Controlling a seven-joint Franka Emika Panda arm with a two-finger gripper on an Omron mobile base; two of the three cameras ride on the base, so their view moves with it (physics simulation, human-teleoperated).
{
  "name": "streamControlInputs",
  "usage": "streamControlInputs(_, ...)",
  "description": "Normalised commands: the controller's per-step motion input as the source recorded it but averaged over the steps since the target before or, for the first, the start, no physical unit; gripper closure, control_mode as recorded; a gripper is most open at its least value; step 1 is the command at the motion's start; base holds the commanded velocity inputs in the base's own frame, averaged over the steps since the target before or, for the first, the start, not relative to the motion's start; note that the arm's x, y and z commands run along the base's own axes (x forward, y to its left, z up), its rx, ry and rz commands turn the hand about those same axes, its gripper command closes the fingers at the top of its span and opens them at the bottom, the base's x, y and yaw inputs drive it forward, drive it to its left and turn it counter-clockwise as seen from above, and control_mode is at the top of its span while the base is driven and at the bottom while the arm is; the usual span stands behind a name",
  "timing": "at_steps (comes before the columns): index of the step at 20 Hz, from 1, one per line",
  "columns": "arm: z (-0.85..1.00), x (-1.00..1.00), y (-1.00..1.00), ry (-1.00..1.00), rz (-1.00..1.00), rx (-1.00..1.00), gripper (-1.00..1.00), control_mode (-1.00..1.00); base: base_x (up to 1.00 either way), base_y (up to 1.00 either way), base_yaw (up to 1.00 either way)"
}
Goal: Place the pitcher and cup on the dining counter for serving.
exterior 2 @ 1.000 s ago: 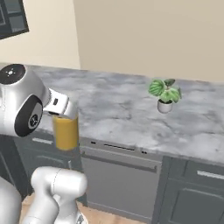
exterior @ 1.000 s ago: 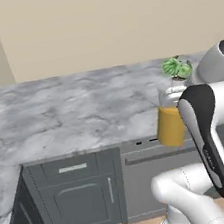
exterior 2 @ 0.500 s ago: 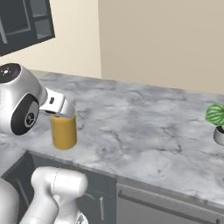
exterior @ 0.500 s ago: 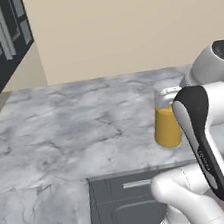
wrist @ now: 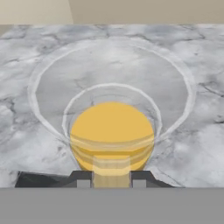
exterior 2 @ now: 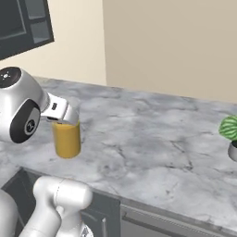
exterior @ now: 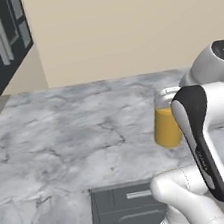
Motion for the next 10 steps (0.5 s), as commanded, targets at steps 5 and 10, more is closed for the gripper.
streamControlInputs(5, 0.0, 0.0, 0.0, 0.0, 0.0, 0.0, 1.0, 1.0, 0.14, -0.48, 0.0)
streamControlInputs(10, 0.0, 0.0, 0.0, 0.0, 0.0, 0.0, 1.0, 1.0, -0.11, -0.74, 0.0)
